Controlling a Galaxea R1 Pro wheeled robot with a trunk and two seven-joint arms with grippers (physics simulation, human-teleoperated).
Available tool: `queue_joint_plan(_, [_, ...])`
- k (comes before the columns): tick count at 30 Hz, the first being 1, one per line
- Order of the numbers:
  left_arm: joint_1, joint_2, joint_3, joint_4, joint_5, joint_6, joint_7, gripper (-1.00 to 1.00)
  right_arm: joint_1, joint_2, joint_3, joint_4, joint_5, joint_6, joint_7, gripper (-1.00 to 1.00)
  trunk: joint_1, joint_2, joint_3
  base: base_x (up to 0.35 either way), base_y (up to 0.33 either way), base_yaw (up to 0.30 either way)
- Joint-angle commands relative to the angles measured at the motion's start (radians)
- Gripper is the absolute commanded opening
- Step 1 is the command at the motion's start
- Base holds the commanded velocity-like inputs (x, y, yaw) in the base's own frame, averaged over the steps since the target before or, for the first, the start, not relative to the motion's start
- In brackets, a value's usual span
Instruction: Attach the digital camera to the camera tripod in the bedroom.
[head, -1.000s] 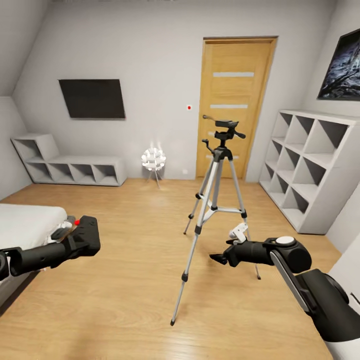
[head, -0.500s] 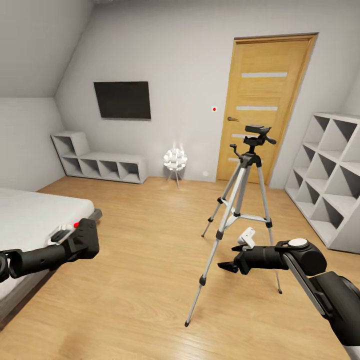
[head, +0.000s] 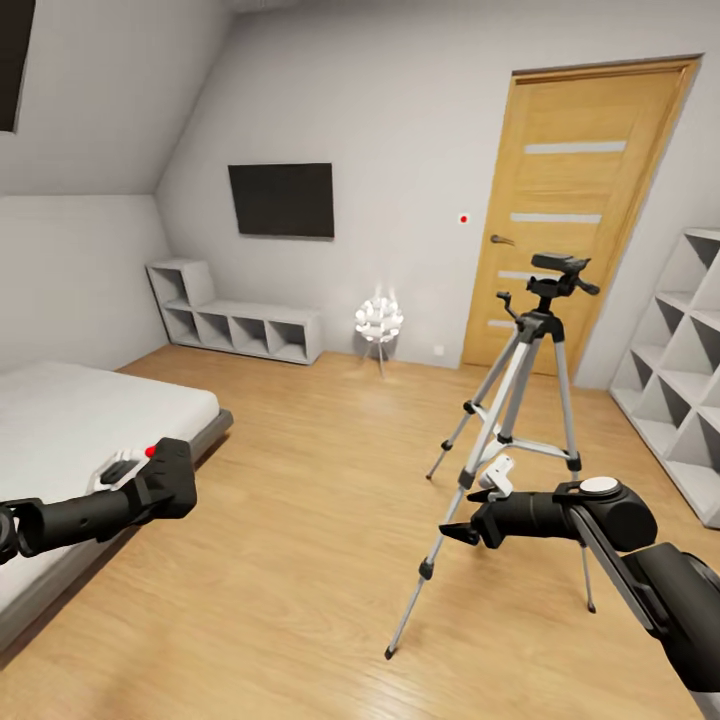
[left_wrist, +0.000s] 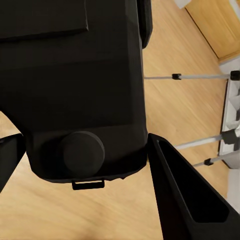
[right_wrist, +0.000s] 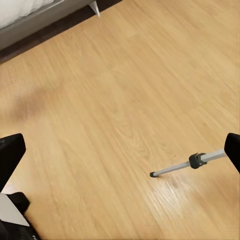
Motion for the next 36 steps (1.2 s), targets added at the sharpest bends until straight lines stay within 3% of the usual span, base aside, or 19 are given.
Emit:
queue_joint_plan(1, [-0.001,0.000,0.001,-0.001,0.010,0.003,0.008,-1.00,-0.001,-0.001,0.001,-0.001,-0.005,0.007,-0.002,1.00,0.000,-0.001,-0.001,0.095,-0.198,0.064])
queue_joint_plan(16, [-0.001,0.000,0.000,-0.001,0.007,0.003,0.009,-1.00,0.013,-0.001,0.001,0.003,-0.005,-0.003,-0.003,1.00,0.000,-0.001,-0.001,0.104,-0.211,0.016])
queue_joint_plan(25, [-0.001,0.000,-0.001,0.002,0.007,0.003,0.009,-1.00,0.024,-0.005,-0.001,0.002,-0.008,-0.095,-0.003,1.00,0.000,-0.001,-0.001,0.007,-0.040,0.000])
queue_joint_plan(31, [-0.002,0.000,-0.005,0.002,0.005,0.003,0.008,-1.00,0.061,-0.012,-0.043,0.001,-0.007,-0.120,-0.002,1.00,0.000,-0.001,-0.001,0.084,-0.274,0.000])
queue_joint_plan(36, [-0.002,0.000,-0.004,0.002,0.005,0.003,0.007,-1.00,0.068,-0.012,-0.054,0.001,-0.006,-0.121,-0.002,1.00,0.000,-0.001,-0.001,0.063,-0.185,0.000])
